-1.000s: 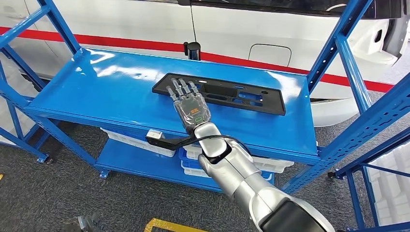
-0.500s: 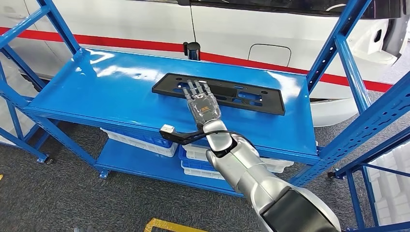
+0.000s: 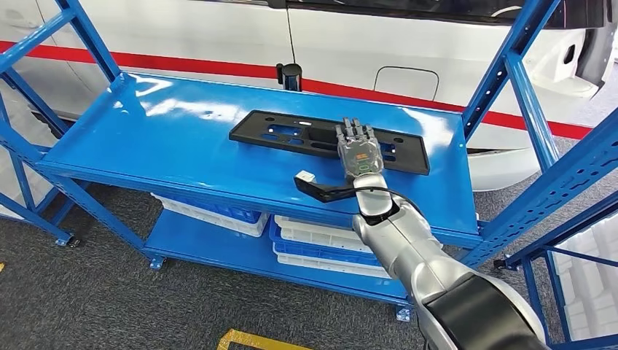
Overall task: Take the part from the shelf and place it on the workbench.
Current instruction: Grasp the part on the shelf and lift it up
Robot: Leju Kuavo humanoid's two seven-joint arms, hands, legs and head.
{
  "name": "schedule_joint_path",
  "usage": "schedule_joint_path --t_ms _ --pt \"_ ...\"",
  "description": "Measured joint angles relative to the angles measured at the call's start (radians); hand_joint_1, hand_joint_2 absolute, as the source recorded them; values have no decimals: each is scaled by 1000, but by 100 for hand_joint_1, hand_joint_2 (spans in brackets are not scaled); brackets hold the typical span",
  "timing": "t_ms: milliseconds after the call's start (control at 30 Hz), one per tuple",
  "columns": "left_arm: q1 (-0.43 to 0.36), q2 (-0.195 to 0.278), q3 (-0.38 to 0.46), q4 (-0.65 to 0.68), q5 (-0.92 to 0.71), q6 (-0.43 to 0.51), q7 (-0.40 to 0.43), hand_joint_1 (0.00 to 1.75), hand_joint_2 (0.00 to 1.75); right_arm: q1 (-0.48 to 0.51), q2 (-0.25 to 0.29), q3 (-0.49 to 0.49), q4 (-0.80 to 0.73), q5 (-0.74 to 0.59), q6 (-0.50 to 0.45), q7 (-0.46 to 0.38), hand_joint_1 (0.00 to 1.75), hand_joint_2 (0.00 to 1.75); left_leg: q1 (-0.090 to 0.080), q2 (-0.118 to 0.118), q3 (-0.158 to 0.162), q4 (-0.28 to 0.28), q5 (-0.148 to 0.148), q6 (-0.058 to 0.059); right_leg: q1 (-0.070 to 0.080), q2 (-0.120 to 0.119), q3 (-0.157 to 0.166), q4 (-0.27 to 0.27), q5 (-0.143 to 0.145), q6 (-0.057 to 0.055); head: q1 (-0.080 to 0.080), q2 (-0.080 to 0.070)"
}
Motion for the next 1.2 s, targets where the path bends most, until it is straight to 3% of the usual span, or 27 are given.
schedule_joint_path --t_ms 33,167,600,800,900,1100,1200 --pt "1 3 0 1 0 -2 0 0 0 -1 -7 -3 2 0 -1 2 5 175 0 0 0 0 0 0 0 0 0 0 0 0 0 0" --pt "6 12 0 6 0 -8 0 0 0 -1 -30 -14 9 0 -11 8 164 175 0 0 1 0 0 0 0 0 1 0 0 0 0 0" --pt "10 30 -24 8 -8 -25 0 0 0 38 -73 -35 19 0 -98 2 174 175 0 0 1 0 0 0 0 0 0 0 0 0 0 0" --pt "2 32 -39 8 -12 -23 2 0 0 53 -78 -64 18 -11 -151 -42 174 175 0 0 1 0 0 0 0 0 0 0 0 0 0 0" --pt "-5 33 -51 8 -24 5 1 0 0 62 -74 -97 13 -48 -179 -95 174 175 0 0 1 0 0 0 0 0 0 0 0 0 0 0" --pt "-26 33 -88 7 -35 78 0 0 0 81 -33 -217 -46 -172 -225 -291 174 175 0 4 1 0 0 0 0 2 0 0 0 0 0 0" --pt "-31 33 -101 6 -22 53 0 0 0 94 -9 -269 -95 -253 -202 -383 174 175 0 4 1 0 0 0 0 2 0 0 0 0 0 0"
